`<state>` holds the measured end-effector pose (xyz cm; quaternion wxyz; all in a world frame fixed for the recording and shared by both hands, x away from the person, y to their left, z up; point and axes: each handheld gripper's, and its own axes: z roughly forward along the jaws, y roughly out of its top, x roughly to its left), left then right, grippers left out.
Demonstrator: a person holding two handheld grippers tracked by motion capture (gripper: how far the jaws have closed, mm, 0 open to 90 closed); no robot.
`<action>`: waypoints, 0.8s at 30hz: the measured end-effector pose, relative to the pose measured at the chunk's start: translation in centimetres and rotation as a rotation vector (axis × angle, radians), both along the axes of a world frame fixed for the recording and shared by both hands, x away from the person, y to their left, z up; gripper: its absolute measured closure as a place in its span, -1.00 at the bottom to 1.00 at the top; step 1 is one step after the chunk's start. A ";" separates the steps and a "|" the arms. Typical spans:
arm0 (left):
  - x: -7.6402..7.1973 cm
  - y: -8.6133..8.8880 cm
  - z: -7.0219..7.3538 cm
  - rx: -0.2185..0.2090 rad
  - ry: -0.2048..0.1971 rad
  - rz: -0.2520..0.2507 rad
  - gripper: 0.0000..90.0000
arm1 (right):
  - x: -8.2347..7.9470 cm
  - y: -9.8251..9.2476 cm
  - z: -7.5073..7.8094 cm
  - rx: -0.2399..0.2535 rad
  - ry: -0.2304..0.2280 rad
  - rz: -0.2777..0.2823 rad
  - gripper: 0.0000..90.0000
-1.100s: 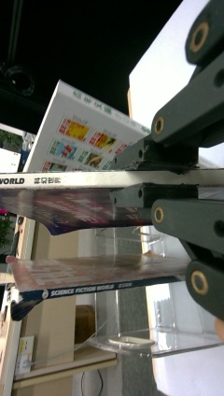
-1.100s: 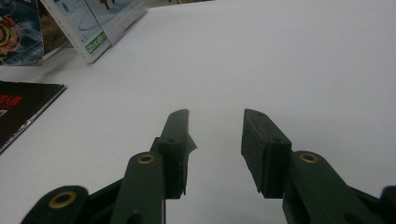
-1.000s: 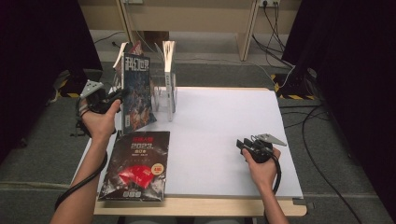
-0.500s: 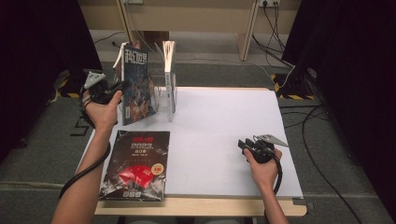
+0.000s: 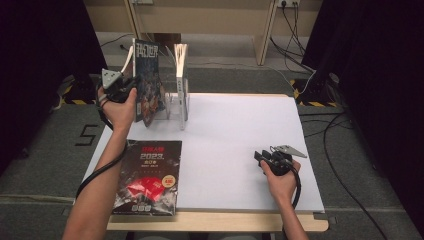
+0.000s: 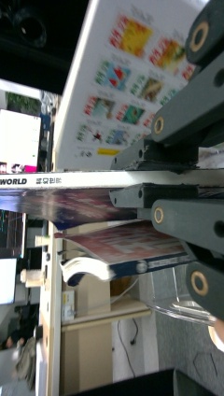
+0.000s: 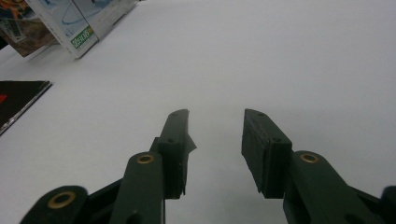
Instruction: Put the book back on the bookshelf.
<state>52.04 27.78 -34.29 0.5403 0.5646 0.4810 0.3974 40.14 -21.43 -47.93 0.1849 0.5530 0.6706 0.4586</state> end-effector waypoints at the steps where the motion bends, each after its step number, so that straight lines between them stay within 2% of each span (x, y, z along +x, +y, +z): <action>1: 0.0 -0.1 -0.5 0.011 -0.001 0.006 0.84 | 0.0 0.0 0.0 0.000 0.001 0.000 0.37; 3: 0.0 -0.3 -1.5 0.021 0.007 0.012 0.84 | 0.0 -0.1 -0.1 -0.001 0.004 -0.004 0.37; 4: -0.2 -0.2 -1.9 0.011 -0.013 0.011 0.84 | 0.0 -0.2 -0.2 -0.005 0.001 -0.002 0.37; 6: -0.4 -0.1 -2.0 0.007 -0.014 0.014 0.84 | 0.0 -0.3 -0.2 -0.004 0.000 -0.006 0.37; 12: -2.0 0.5 -2.5 0.069 -0.017 0.016 0.83 | -0.1 -0.4 -0.3 -0.004 0.006 -0.004 0.37; 14: -2.7 0.6 -2.7 0.091 -0.014 -0.004 0.82 | -0.1 -0.4 -0.3 -0.010 0.002 -0.008 0.36; 16: -3.4 0.7 -2.8 0.105 0.003 -0.015 0.82 | -0.1 -0.4 -0.3 -0.007 0.005 -0.005 0.36; 19: -4.3 1.2 -3.1 0.119 0.033 0.000 0.81 | -0.1 -0.2 -0.3 -0.008 0.006 0.000 0.35; 21: -5.1 1.6 -3.6 0.098 0.061 -0.008 0.79 | -0.2 -0.1 -0.2 -0.004 0.004 0.001 0.35; 24: -6.0 2.0 -4.4 0.094 0.082 -0.005 0.77 | -0.2 -0.1 -0.2 -0.007 0.005 0.000 0.35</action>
